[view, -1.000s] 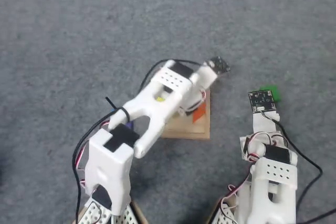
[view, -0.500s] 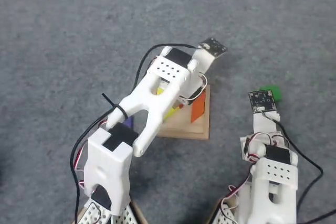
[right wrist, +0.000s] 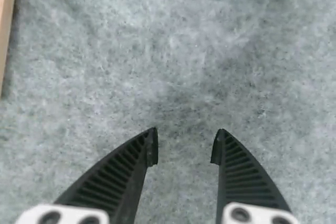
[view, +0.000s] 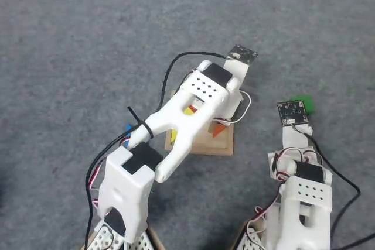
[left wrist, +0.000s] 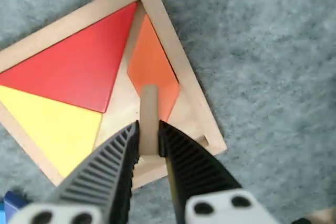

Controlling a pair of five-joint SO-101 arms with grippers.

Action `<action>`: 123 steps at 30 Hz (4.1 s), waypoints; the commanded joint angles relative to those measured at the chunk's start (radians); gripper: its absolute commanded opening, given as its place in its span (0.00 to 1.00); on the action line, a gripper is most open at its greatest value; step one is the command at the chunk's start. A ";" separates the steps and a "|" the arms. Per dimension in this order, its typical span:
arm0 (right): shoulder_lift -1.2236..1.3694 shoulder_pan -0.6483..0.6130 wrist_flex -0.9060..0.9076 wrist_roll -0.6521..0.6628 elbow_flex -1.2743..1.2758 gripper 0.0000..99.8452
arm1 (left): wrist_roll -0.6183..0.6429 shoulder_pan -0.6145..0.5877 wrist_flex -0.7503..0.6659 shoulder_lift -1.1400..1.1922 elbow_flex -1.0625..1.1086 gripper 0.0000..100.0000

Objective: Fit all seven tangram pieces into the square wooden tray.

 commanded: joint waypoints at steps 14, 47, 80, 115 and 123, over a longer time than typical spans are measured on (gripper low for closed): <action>-0.019 0.007 0.002 0.015 -0.044 0.19 | -0.126 -0.115 0.037 0.149 -0.202 0.11; -0.019 -0.024 0.004 0.015 -0.041 0.19 | -0.431 -0.104 -0.176 -0.114 0.374 0.09; -0.019 -0.028 0.005 0.015 -0.041 0.19 | -0.381 -0.181 -0.198 0.025 0.122 0.10; -0.019 -0.030 0.004 0.017 -0.041 0.19 | -0.512 -0.218 -0.149 -0.083 0.119 0.09; -0.019 -0.030 0.004 0.017 -0.041 0.19 | -0.517 -0.262 -0.130 -0.080 0.067 0.09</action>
